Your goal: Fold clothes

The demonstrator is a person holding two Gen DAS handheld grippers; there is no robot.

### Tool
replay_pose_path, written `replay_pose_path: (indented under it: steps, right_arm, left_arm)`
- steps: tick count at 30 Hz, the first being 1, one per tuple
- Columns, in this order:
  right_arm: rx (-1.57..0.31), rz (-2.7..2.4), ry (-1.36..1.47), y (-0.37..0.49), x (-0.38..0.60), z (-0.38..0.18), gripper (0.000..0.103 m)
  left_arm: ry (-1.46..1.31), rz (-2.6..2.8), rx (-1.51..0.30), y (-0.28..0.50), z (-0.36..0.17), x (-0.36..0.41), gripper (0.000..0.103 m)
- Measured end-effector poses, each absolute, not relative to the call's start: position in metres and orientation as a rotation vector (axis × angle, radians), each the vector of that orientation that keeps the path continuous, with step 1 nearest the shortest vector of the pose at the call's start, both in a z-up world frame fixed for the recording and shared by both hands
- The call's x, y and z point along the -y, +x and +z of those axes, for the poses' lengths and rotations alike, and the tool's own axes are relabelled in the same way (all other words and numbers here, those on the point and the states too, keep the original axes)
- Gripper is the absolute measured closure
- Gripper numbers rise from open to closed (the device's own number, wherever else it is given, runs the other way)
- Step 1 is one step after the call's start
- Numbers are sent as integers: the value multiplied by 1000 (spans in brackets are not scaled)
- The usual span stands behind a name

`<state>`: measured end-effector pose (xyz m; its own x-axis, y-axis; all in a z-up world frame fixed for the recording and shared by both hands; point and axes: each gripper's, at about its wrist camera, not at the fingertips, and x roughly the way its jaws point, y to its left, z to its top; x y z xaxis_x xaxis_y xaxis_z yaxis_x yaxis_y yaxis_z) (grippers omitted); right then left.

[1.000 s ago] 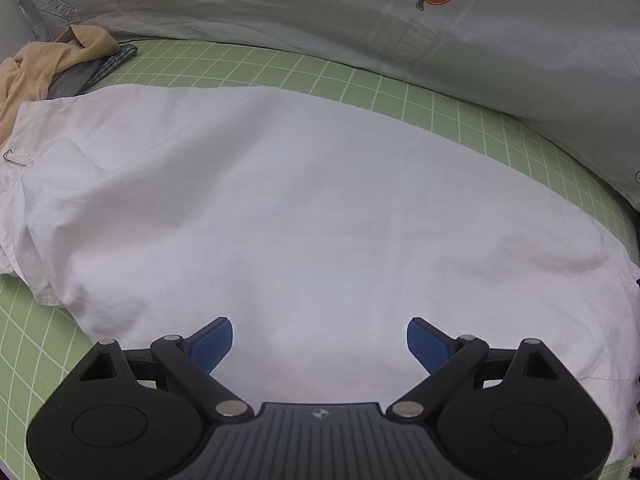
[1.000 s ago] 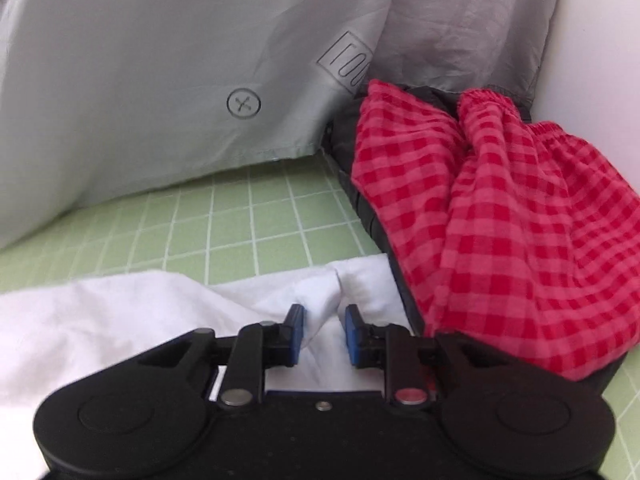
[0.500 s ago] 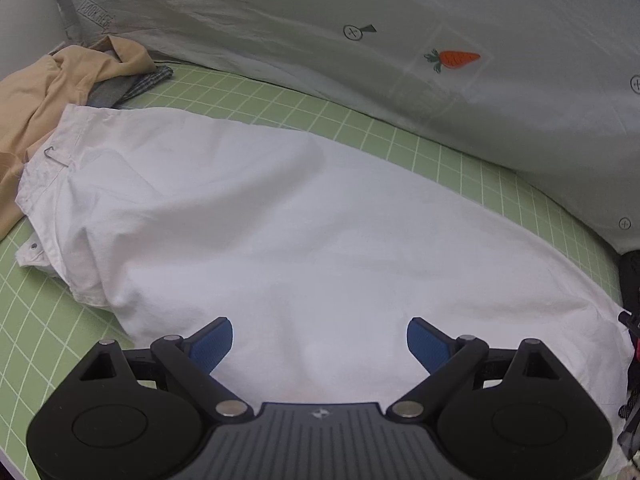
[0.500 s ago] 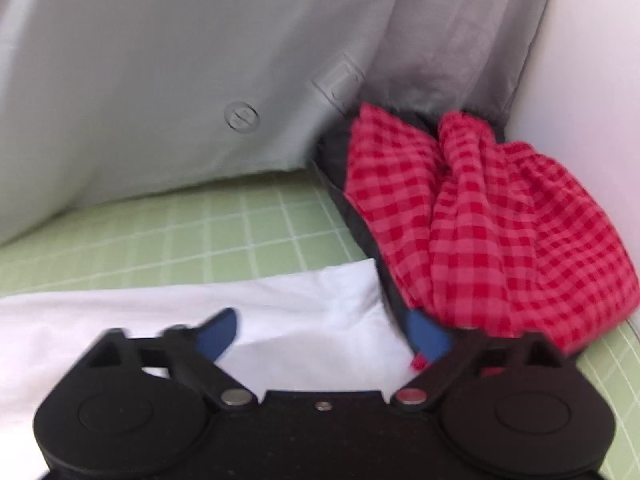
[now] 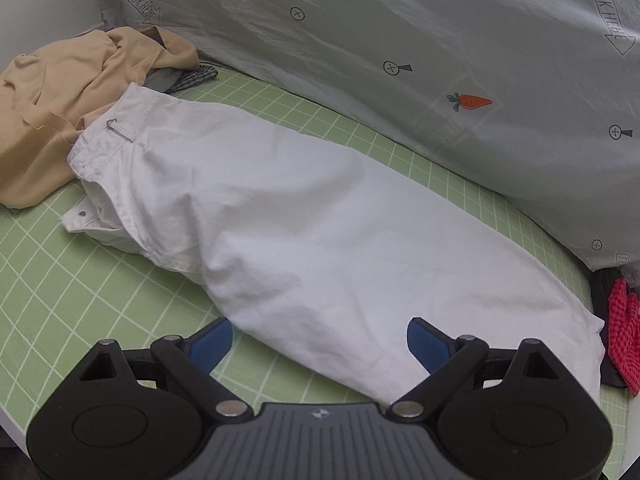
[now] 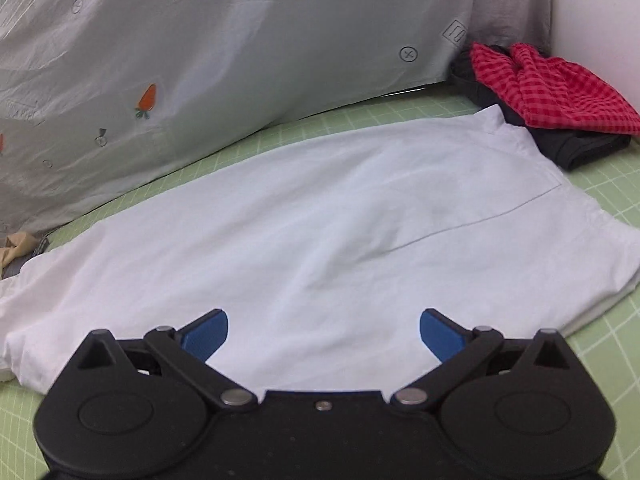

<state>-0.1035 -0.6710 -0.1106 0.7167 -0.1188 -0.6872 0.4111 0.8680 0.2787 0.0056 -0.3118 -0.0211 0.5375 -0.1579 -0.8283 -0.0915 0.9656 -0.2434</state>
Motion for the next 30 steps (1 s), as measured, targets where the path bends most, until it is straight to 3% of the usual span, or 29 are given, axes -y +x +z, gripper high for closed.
replay_pose_path:
  steps: [11,30]
  right_arm:
    - [-729,-337,456,-96,580,-105,0]
    - [-858,-403,357,-17,474,-107,0]
  left_arm:
    - [-300,-27,-995,8,-23,208,9]
    - [-427,61,-1087,129,-92,57,9]
